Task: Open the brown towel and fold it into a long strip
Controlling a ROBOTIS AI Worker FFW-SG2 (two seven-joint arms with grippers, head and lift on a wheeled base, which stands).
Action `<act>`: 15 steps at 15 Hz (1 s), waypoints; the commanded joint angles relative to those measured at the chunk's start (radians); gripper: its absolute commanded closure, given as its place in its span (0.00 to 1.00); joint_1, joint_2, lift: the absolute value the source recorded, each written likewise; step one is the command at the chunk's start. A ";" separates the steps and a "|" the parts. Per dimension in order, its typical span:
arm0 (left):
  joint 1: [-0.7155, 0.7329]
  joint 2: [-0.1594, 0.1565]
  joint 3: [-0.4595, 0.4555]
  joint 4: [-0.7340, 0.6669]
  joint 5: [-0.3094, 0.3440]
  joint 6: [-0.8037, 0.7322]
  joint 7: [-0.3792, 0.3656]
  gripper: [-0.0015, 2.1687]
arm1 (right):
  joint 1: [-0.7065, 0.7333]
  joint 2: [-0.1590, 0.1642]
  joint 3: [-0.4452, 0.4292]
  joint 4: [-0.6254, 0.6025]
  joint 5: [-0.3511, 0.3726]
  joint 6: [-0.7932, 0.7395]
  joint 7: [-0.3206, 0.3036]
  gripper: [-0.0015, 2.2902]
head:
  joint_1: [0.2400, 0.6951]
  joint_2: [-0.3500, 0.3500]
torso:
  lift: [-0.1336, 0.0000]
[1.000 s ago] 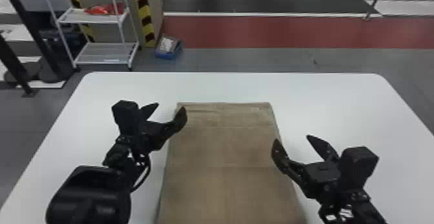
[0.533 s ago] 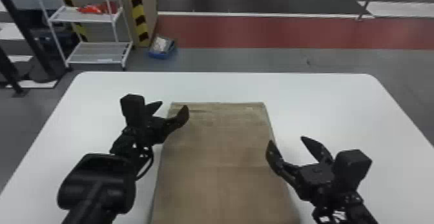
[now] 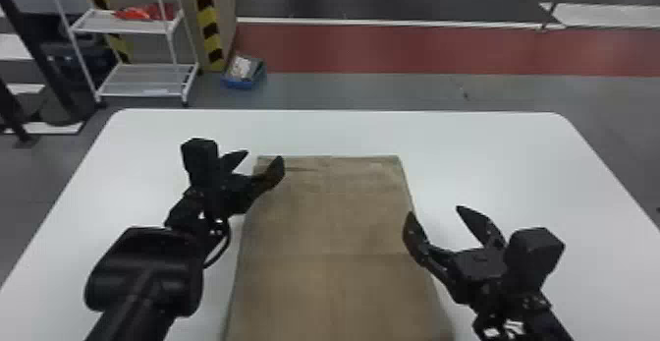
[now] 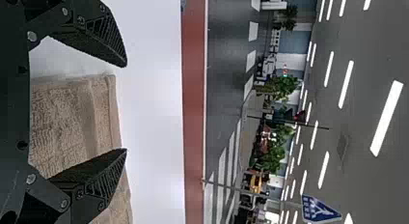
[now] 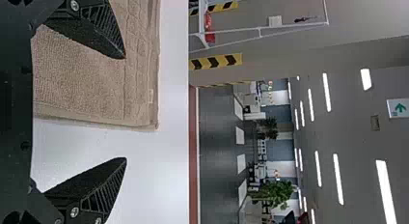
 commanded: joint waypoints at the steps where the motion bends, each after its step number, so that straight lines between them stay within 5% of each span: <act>1: 0.000 0.002 0.002 0.022 0.000 0.001 -0.001 0.14 | 0.000 0.000 0.000 -0.001 0.000 -0.003 0.000 0.06 | 1.00 0.45 | 0.08; 15: 0.010 0.011 0.003 0.034 -0.015 0.001 -0.026 0.22 | 0.020 -0.002 -0.004 -0.004 -0.009 -0.055 0.000 0.06 | 1.00 0.45 | 0.08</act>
